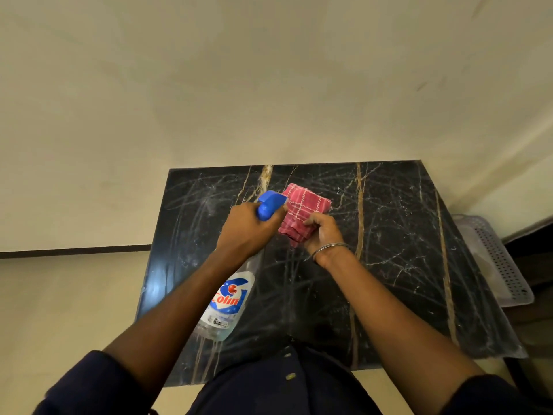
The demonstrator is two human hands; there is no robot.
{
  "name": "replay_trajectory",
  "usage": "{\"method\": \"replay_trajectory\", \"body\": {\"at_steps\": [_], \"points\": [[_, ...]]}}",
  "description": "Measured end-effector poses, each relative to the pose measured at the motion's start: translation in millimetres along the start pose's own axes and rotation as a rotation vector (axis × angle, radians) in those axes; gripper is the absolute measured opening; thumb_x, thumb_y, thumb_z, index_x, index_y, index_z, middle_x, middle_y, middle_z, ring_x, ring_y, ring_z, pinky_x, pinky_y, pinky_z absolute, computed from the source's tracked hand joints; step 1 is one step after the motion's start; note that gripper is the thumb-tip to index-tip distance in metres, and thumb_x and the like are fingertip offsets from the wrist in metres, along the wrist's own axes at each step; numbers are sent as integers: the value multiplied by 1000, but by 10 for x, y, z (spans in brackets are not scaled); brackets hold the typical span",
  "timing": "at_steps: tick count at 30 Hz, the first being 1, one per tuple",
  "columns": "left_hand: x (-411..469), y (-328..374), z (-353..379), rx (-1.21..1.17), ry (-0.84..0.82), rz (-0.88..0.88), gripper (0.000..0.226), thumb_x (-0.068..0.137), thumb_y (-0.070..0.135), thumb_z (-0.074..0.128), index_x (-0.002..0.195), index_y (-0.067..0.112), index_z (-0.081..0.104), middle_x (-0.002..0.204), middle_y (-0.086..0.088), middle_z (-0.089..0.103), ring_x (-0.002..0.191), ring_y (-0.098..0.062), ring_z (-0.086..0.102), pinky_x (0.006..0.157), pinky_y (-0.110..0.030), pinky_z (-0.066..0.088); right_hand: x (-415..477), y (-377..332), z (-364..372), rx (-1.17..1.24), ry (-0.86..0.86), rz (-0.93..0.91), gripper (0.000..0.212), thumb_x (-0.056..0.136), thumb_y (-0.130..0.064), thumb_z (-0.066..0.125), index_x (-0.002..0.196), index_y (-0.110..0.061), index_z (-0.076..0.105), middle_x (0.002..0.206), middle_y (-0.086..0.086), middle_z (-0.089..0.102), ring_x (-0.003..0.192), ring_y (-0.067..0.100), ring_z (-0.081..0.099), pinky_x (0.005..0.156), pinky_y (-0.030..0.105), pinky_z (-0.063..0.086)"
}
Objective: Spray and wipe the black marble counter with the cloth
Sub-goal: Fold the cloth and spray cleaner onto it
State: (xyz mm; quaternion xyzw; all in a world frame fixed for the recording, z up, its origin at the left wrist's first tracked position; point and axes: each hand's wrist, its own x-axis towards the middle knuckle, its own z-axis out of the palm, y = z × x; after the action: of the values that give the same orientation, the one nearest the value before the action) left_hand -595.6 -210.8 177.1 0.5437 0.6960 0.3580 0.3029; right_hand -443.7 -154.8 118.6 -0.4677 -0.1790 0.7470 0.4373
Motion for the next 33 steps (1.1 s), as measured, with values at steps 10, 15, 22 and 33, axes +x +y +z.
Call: {"method": "replay_trajectory", "body": {"at_steps": [10,15,22,33], "points": [[-5,-380,-308,-135,-37,4,39,90,45,66,77,9,64,58,-8,57,48,-7,50,50,-19,44,133,168,245,9,4,27,23,81,3,40,94,-3,58,83,10,62,77,25,62,73,40,54],[-19,-498,-390,-324,8,78,24,93,31,68,95,7,71,67,-11,66,55,-22,57,56,-31,50,189,366,370,39,7,83,31,86,0,45,113,2,61,97,15,70,91,29,68,85,44,57],[-6,-755,-574,-531,248,113,22,87,47,69,91,26,64,69,4,64,61,-8,60,62,-15,48,622,575,699,35,180,69,27,93,-8,51,119,-4,58,112,16,67,104,33,64,97,51,50],[246,-1212,-901,-501,383,114,49,83,66,61,111,27,59,92,20,69,84,-7,67,80,-16,53,1762,787,1233,-1409,-146,-426,60,99,-42,47,148,-13,28,134,16,50,117,28,56,96,41,51]]}}
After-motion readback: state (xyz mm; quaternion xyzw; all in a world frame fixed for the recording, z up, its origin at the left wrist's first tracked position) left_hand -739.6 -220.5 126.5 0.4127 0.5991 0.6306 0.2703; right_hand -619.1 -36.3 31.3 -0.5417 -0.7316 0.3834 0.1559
